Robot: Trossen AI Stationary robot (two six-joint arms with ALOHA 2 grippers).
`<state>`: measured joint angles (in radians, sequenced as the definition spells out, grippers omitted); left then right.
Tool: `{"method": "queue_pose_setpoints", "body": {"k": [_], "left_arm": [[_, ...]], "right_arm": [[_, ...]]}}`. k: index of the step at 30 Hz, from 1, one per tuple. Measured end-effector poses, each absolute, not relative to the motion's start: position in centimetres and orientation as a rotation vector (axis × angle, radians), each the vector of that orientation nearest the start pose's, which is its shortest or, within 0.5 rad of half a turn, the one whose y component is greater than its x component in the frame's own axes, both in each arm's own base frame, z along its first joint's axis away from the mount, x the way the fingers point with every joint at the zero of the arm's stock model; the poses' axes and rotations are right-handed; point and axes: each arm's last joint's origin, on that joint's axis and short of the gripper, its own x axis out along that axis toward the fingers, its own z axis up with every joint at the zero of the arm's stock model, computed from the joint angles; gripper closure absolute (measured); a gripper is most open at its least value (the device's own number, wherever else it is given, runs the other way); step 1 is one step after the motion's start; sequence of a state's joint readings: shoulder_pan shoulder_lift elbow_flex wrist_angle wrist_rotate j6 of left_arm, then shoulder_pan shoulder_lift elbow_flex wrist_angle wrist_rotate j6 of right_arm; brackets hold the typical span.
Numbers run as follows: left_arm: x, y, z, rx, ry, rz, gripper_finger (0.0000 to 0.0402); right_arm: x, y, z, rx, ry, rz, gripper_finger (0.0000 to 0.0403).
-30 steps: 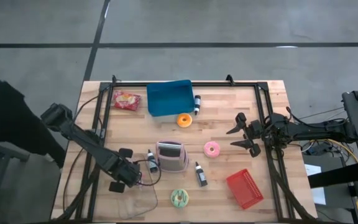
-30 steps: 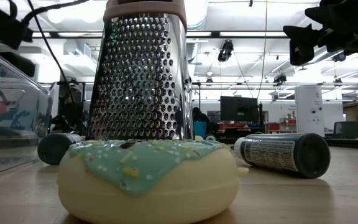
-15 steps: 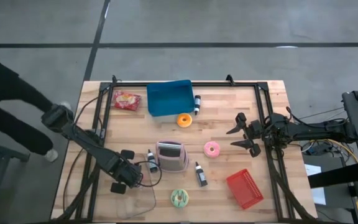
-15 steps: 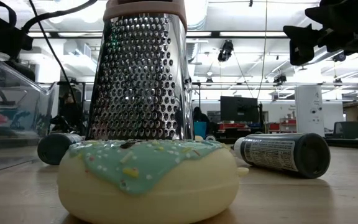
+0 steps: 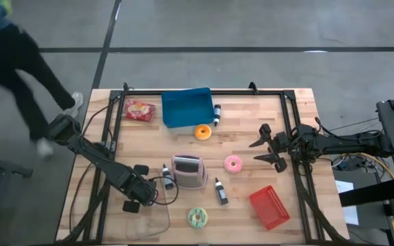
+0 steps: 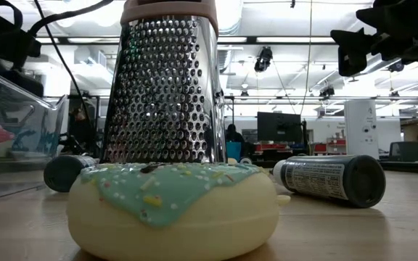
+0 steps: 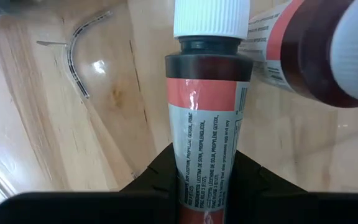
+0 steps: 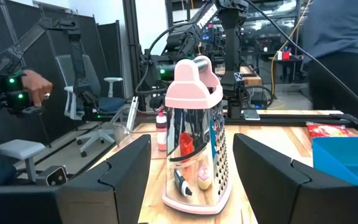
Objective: Pick & Place Food Item
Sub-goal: Put the pink food coloring bottle into the transparent bin, then put the pink donut into the red bin
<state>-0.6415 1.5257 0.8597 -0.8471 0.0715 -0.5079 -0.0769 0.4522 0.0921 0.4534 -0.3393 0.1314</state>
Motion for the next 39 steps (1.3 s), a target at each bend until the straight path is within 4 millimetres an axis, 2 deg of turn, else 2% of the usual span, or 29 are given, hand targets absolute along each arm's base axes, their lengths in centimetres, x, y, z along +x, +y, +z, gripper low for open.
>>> {"method": "queue_pose_setpoints", "body": {"k": [7, 14, 22, 33, 39], "left_arm": [[19.4, -14.8, 16.6, 0.029, 1.555, -0.182, 0.0322], [19.4, -14.8, 16.6, 0.02, 1.556, -0.187, 0.0234], [19.5, -14.7, 16.9, 0.04, 1.52, -0.18, 0.0218], [18.4, -13.6, 21.1, 0.046, 1.244, -0.13, 0.0216], [17.7, -13.3, 22.5, 0.102, 1.094, -0.089, 0.0216]], "right_arm": [[12.8, 0.0, 19.7, 0.111, -0.074, 0.268, 0.0179], [12.8, 0.0, 19.7, 0.111, -0.074, 0.267, 0.0179], [12.8, 0.0, 19.7, 0.118, -0.073, 0.268, 0.0179], [12.8, 0.0, 19.7, 0.115, -0.072, 0.268, 0.0179], [12.8, 0.0, 19.7, 0.105, -0.073, 0.267, 0.0179]]}}
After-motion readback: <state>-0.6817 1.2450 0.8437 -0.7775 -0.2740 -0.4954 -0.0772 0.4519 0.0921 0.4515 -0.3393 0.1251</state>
